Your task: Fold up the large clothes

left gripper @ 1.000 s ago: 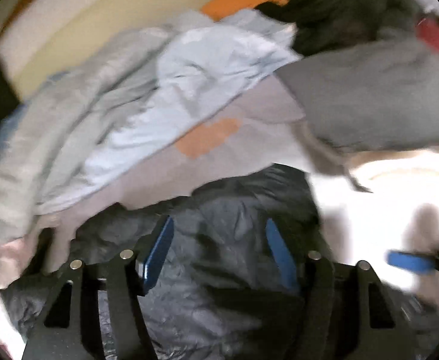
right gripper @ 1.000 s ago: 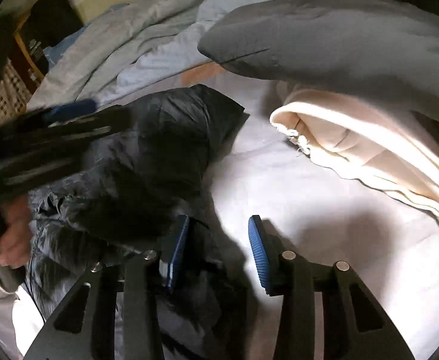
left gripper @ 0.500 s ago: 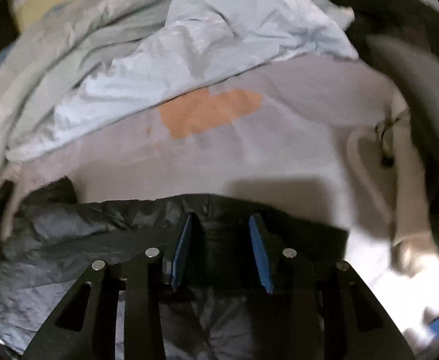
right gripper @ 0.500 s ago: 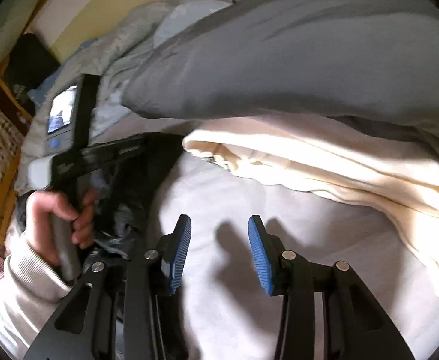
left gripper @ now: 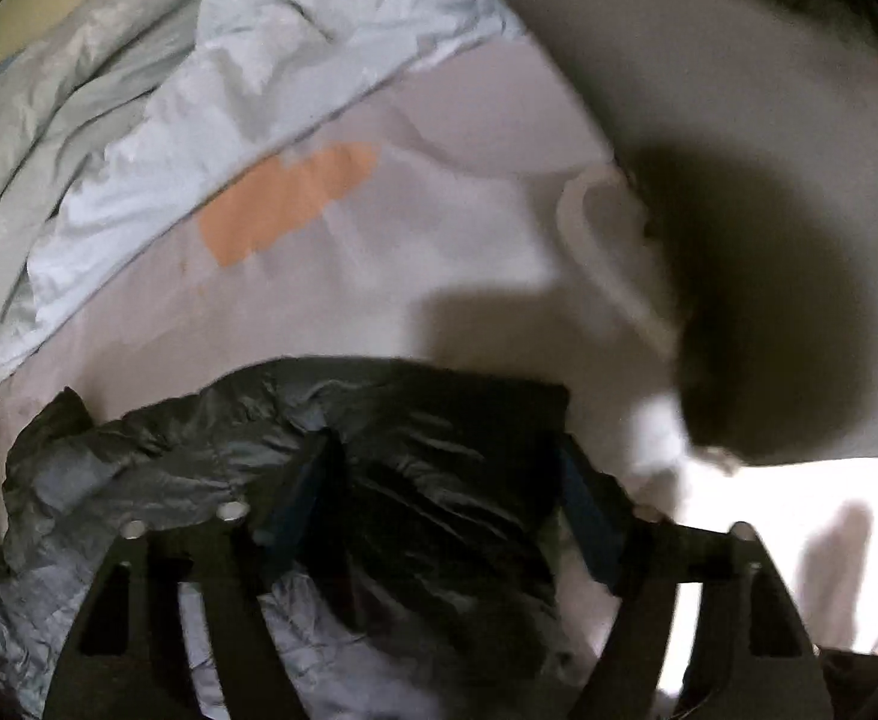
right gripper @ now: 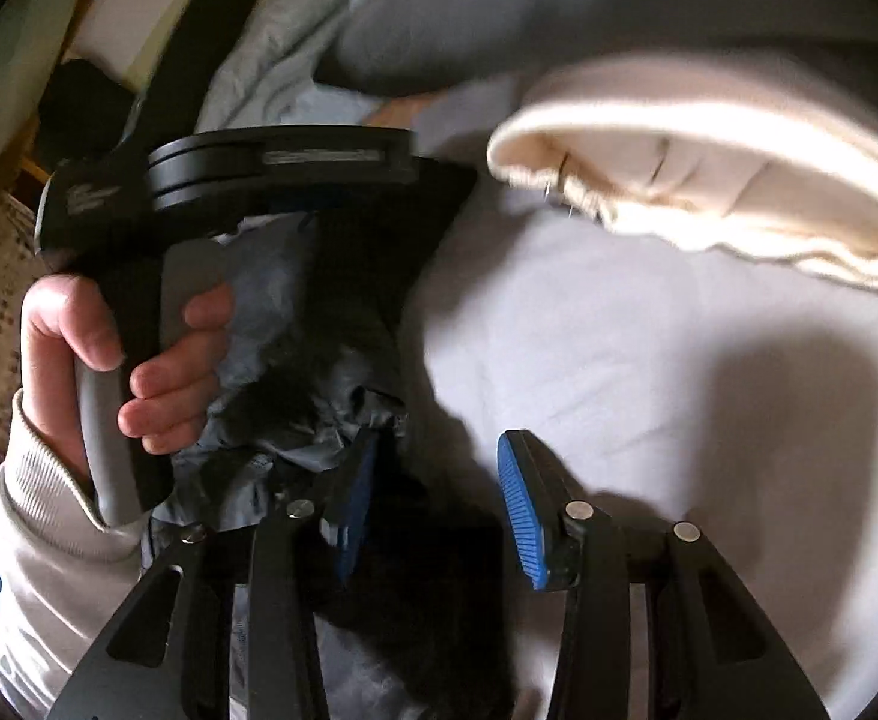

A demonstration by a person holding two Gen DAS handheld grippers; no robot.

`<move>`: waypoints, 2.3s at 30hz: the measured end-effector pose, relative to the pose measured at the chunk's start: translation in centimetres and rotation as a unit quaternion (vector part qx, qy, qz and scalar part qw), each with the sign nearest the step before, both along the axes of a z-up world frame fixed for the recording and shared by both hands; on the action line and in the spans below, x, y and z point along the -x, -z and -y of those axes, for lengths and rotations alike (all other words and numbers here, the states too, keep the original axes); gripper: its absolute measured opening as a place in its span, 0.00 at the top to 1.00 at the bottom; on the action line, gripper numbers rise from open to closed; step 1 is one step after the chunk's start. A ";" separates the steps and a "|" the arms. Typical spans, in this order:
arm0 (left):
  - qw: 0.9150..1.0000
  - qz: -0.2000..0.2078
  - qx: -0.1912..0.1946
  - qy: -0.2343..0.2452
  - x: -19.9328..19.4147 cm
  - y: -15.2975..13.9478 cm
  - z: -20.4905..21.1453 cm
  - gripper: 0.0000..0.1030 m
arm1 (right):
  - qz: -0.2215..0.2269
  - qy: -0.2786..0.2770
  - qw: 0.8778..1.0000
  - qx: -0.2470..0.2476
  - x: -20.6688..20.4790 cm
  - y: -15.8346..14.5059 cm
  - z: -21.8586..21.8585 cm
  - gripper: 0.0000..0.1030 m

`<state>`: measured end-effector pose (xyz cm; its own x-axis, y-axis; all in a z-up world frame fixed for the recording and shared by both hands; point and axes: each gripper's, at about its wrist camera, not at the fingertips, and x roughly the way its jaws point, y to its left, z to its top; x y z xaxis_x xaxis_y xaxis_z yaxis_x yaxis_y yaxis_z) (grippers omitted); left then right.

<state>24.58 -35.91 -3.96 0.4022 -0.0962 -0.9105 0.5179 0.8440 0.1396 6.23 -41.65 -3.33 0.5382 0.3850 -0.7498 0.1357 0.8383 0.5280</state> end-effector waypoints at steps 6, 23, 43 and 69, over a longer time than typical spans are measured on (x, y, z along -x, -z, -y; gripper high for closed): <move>0.998 0.060 0.019 -0.032 -0.6 -2.4 -0.1 0.89 | -0.001 -0.007 0.998 0.059 -0.1 0.0 -1.6 0.77; 0.965 0.144 0.215 -0.049 0.5 -11.6 -9.1 0.26 | 0.075 0.043 0.991 0.100 -1.5 -4.4 -2.4 0.82; 0.925 0.324 0.099 -0.174 18.2 -10.5 -32.4 0.19 | 0.058 0.041 0.951 0.300 -3.2 -1.3 -6.8 0.43; 0.832 0.200 0.235 -0.461 13.4 -2.7 -63.4 0.17 | 0.050 0.008 0.967 0.249 -3.9 0.3 -7.5 0.91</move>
<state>11.23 27.48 -1.28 0.7646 0.1138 -0.6344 -0.3882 0.8671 -0.3123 10.10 -34.13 -3.65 0.6209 -0.0191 -0.7837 0.1194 0.9903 0.0704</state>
